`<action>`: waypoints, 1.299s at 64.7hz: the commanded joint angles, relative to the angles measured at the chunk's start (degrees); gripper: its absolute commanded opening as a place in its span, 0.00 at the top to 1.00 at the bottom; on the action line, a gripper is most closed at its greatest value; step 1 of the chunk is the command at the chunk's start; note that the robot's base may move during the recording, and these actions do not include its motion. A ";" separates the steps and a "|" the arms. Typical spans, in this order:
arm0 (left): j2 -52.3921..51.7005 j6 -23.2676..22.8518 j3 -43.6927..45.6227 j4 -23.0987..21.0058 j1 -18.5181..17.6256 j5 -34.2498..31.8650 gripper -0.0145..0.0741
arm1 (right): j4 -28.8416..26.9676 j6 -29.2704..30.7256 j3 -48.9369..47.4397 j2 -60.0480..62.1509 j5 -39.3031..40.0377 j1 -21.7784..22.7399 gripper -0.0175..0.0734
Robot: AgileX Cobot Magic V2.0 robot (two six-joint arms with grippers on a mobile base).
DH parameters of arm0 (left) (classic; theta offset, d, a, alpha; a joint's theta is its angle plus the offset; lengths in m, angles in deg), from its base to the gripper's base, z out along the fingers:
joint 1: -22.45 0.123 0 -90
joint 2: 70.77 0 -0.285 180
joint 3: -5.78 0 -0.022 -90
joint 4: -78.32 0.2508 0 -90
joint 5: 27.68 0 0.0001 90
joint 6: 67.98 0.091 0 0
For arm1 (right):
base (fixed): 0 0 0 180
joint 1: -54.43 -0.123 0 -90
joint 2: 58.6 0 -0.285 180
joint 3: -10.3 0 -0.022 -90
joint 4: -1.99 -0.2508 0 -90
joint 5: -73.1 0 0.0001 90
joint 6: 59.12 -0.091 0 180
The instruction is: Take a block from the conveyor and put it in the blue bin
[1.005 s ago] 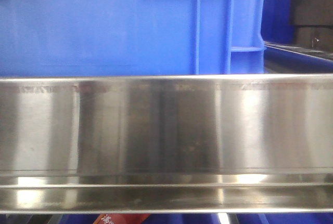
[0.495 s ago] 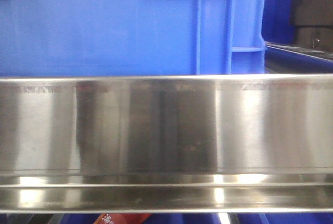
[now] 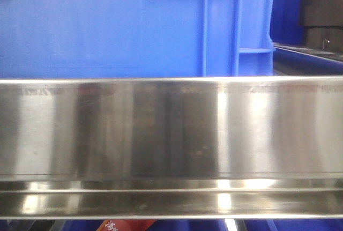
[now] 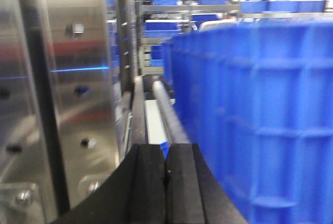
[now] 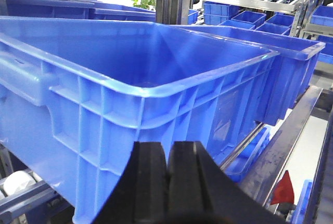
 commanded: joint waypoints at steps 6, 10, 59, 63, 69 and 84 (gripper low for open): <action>-0.30 -0.48 -5.88 0.17 0.35 -9.46 0.96 | 0.16 0.15 0.02 0.45 1.40 -0.09 0.99; -0.30 -0.48 -7.86 0.17 0.35 -11.88 0.96 | 0.16 0.15 0.02 0.45 1.40 -0.09 0.99; -0.30 -0.48 -8.49 0.17 0.35 -12.81 0.96 | 0.16 0.15 0.02 0.45 1.52 -0.09 0.99; -0.30 -0.48 -8.49 0.17 0.35 -12.81 0.96 | 0.16 0.15 0.02 0.45 1.52 -0.09 0.99; -0.30 -0.48 -8.49 0.17 0.35 -12.81 0.96 | 0.16 0.15 0.02 0.45 1.52 -0.09 0.99; -0.30 -0.48 -8.49 0.17 0.35 -12.81 0.96 | 0.67 0.15 0.02 0.45 1.51 -0.09 0.99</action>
